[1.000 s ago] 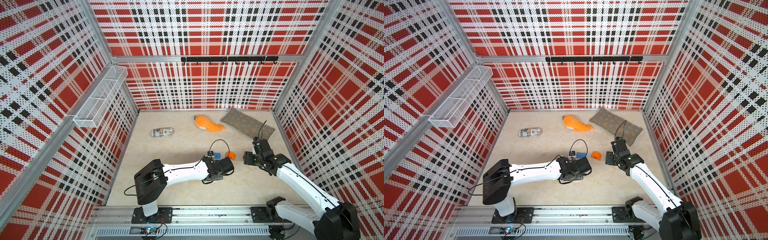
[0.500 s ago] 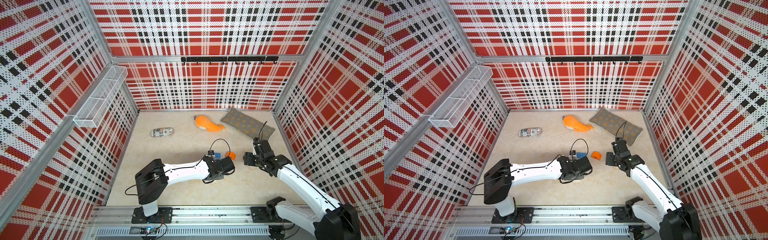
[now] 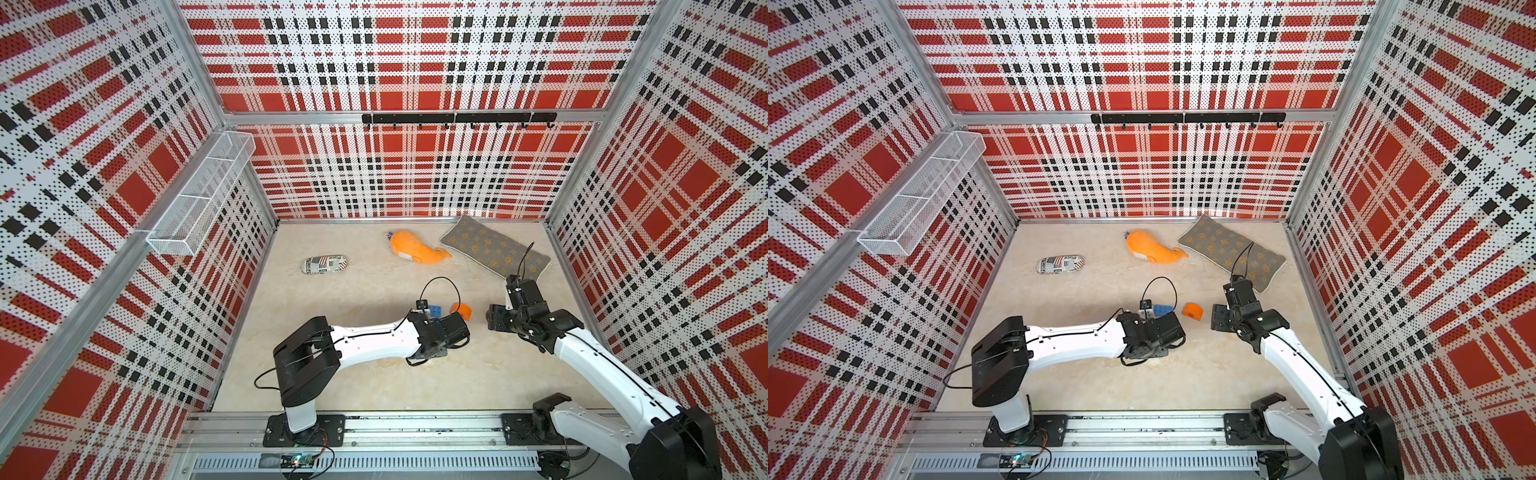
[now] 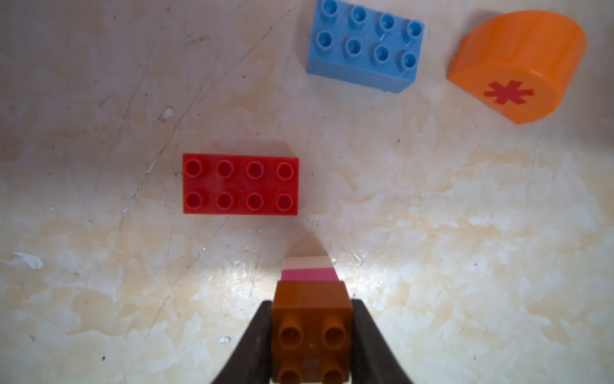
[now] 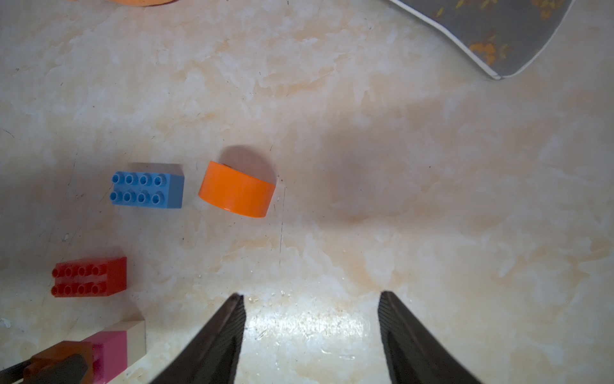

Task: Assemble an ice cream with lego
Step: Assemble the lego brick with the lego brick.

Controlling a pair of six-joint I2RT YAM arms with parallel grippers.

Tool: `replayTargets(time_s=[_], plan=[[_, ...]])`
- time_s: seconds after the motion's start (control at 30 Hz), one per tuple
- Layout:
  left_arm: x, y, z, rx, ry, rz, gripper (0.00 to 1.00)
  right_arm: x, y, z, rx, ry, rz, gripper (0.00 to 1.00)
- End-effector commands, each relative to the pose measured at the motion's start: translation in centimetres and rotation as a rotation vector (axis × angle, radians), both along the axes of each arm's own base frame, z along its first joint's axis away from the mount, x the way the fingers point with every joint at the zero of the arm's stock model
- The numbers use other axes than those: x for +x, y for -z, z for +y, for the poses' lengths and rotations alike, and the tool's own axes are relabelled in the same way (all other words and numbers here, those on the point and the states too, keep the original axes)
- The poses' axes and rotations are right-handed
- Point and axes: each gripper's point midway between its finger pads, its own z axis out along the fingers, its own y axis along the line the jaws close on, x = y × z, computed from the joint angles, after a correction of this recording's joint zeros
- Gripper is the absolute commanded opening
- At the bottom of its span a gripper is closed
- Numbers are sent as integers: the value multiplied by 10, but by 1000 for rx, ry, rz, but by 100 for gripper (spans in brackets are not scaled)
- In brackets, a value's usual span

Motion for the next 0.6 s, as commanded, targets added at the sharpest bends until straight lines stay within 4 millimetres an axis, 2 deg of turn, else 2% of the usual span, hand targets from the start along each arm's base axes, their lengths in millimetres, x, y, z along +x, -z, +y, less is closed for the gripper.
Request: replayTargets(time_s=[0.0,0.37,0.57], plan=[[2,7,-5,6,8,10,26,-1,0,-3,2,4,-11,68],[-9,10,-4,3,22,44,26,-1,1,-3,2,2,-10,68],[-9,7,-1,13,17,38,26,-1,1,-3,2,2,-11,68]])
